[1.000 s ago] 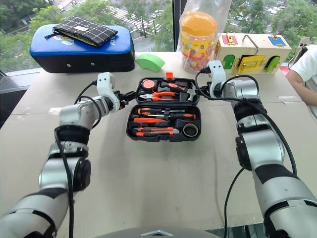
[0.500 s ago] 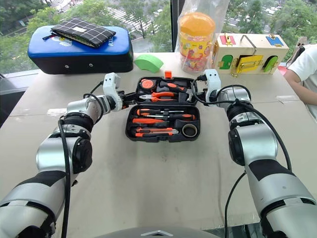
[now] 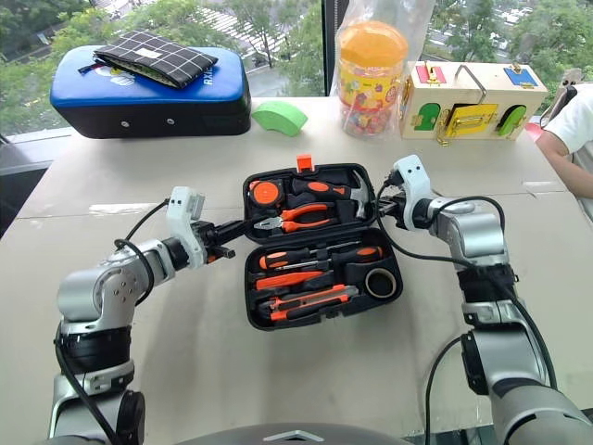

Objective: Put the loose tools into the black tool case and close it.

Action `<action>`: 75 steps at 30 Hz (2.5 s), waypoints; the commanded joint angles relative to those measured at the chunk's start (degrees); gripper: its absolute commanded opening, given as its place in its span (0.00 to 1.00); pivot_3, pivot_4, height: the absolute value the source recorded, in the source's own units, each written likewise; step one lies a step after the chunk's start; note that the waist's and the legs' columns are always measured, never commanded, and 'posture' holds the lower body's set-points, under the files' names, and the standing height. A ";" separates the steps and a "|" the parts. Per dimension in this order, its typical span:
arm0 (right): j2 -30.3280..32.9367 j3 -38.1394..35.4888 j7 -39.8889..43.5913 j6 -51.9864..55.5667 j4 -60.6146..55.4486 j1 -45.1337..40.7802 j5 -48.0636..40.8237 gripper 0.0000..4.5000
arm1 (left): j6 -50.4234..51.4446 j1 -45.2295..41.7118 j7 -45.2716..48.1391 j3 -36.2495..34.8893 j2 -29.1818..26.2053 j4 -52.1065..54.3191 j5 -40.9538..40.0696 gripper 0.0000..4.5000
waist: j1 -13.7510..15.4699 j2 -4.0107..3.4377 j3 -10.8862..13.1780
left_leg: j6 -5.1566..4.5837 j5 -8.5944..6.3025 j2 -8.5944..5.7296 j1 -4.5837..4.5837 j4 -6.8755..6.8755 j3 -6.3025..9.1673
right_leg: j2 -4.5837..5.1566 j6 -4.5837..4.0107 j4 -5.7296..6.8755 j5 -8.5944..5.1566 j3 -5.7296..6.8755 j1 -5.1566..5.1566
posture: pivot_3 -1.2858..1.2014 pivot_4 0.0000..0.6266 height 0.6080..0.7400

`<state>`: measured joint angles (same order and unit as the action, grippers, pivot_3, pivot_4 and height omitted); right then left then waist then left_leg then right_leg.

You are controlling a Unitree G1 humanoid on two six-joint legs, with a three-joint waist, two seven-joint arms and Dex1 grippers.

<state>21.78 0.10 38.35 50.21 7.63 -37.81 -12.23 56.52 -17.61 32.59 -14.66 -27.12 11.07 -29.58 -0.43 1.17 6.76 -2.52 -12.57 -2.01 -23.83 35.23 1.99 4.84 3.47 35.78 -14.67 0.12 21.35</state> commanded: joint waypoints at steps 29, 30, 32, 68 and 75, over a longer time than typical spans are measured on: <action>19.51 -19.98 7.23 -31.61 -49.94 63.17 -1.38 0.31 | -60.64 23.73 31.31 -2.24 -25.84 -9.31 9.25 1.00 | 1.41 -0.05 0.12 | -0.21 0.13 0.64 0.03 -0.08 -0.48 | 0.09 -0.21 -0.90 -0.15 0.16 -0.21 | 0.52 0.24 1.00; 18.44 -20.96 6.92 -31.73 -50.14 64.99 -2.55 0.45 | -57.35 23.95 32.70 -2.64 -27.05 -9.90 7.45 1.00 | 1.41 -0.03 0.12 | -0.21 0.13 0.68 0.06 -0.09 -0.46 | 0.06 -0.20 -0.90 -0.16 0.20 -0.23 | 0.52 0.24 1.00; 16.91 -21.95 6.13 -28.77 -50.41 65.43 -6.33 0.65 | -46.54 24.06 33.43 -2.69 -28.18 -7.35 1.42 1.00 | 1.33 -0.02 0.11 | -0.20 0.12 0.77 0.14 0.06 -0.46 | 0.02 -0.20 -0.86 -0.16 0.25 -0.37 | 0.52 0.24 1.00; 3.68 -25.95 -35.96 37.47 -37.15 28.28 -43.54 0.24 | -4.84 -28.41 14.39 28.68 -0.24 -33.89 5.16 0.37 | 1.37 0.17 0.01 | -0.27 0.13 0.72 0.24 0.53 -0.36 | -0.59 0.10 -0.22 -0.10 0.40 -0.54 | 0.52 0.24 1.00; 5.11 -21.51 -33.05 30.65 -34.33 23.67 -38.85 0.00 | -5.59 -30.47 13.76 23.10 2.46 -38.04 6.12 0.01 | 1.26 0.21 -0.02 | -0.29 0.12 0.72 0.26 0.87 -0.35 | -0.48 0.04 -0.12 -0.12 0.36 -0.61 | 0.52 0.24 1.00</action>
<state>26.27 -23.04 4.05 84.88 -27.87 -10.98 -52.90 52.06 -46.79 46.57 9.11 -25.95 -25.87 -23.79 0.83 1.37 6.74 -2.80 -12.45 -1.27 -23.56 36.11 1.63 4.37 3.52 35.68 -14.79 0.48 20.73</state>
